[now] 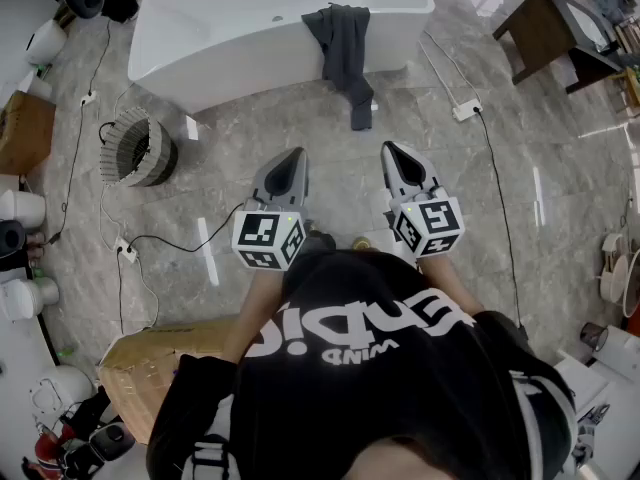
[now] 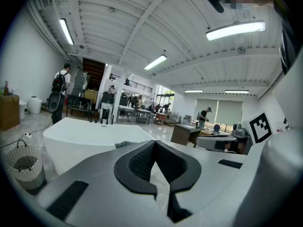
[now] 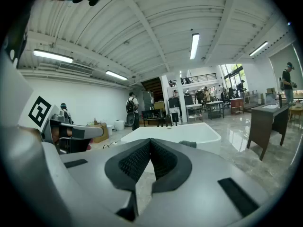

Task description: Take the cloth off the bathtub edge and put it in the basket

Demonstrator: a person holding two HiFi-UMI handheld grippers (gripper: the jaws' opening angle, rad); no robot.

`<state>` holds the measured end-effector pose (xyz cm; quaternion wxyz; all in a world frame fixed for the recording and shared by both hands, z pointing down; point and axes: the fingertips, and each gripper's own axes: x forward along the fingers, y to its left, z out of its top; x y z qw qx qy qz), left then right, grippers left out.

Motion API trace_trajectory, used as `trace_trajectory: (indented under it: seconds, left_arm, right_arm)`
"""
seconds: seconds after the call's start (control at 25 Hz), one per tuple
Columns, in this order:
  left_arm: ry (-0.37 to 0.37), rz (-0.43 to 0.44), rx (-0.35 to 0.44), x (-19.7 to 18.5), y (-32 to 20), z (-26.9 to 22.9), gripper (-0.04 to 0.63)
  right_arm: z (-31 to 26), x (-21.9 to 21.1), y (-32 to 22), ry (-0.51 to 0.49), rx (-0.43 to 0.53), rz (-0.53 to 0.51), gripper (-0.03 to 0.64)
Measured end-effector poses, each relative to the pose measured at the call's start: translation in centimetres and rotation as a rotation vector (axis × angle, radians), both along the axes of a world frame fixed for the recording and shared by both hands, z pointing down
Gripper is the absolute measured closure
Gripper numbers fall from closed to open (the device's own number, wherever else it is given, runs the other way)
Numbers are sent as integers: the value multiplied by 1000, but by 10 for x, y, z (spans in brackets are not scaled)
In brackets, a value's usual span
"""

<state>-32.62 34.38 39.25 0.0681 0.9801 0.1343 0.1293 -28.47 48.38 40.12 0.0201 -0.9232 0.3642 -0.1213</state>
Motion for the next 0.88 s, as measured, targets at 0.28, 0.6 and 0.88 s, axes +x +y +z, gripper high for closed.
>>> trace_trajectory:
  seconds: [0.28,0.6,0.88]
  left_arm:
    - [11,6,1,14,-14,-1,583]
    - [29,28,30,27,-47,-1,583]
    - [41,90,45,35,-74,4,583]
  right_arm:
    - [3,8,-16,-10,12,9,603]
    - [5,10,-46,-4,17,3,603]
    - [11,10,-75,-5,29,14,603]
